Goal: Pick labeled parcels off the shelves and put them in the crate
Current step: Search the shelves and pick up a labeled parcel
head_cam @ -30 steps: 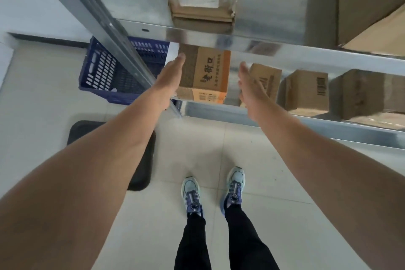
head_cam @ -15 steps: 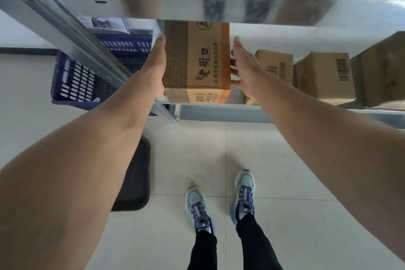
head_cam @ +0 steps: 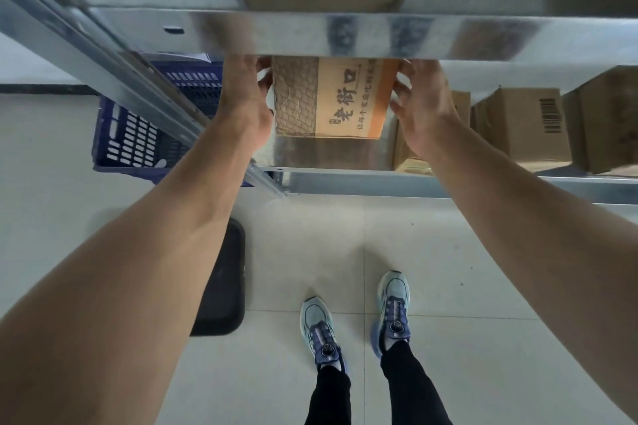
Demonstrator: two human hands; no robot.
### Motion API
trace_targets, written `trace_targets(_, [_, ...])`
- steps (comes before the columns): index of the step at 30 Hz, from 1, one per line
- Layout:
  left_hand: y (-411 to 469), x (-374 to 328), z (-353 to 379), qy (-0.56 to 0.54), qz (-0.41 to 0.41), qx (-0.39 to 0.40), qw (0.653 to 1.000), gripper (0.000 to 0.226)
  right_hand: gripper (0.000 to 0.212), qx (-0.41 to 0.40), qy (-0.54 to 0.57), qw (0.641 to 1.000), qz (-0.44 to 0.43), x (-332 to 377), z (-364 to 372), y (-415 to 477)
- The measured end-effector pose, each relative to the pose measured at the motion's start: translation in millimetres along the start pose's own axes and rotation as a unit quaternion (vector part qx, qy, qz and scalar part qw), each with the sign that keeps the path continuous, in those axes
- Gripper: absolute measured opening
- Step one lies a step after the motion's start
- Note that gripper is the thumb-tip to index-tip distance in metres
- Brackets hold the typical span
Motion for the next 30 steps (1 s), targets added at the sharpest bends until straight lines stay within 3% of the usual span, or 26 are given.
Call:
trace_targets(4, [1.5, 13.2, -9.2, 0.033, -0.030, 0.004, 0.999, 0.060, 0.059, 0.000, -0.002, 1.000, 0.013, -14.3, -9.4, -3.5])
trace_targets(13, [-9.7, 37.1, -11.6, 0.079, -0.098, 0.035, 0.992, 0.083, 0.079, 0.015, -0.020, 0.996, 0.089, -41.9, -22.2, -10.9])
trace_targets(19, [-13.4, 28.3, -12.2, 0.071, -0.132, 0.051, 0.987, 0.088, 0.082, 0.012, -0.066, 0.995, 0.078, -32.8, -32.4, -4.5])
trace_targets(25, [-19.1, 33.9, -15.2, -0.026, -0.103, 0.102, 0.989, 0.083, 0.081, 0.012, -0.040, 0.999, 0.026, -29.1, -41.8, -10.9])
trace_targets(27, [-21.0, 37.5, -15.9, -0.009, -0.090, 0.083, 0.992, 0.081, 0.076, 0.020, -0.026, 0.999, 0.030, -31.5, -44.8, -11.0])
trace_targets(30, [-24.0, 44.2, -18.3, 0.015, -0.076, 0.056, 0.995, 0.087, 0.086, 0.040, -0.022, 0.998, 0.032, -36.9, -42.9, -12.5])
Point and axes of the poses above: each hand's wrist, its own y-axis towards the middle knuckle, its own z-axis out of the palm, x = y × z, the point moved 3 cm from there along y, towards the middle knuckle, and after that the axes turned 2 degrees about -x, right-handed, at the moved point
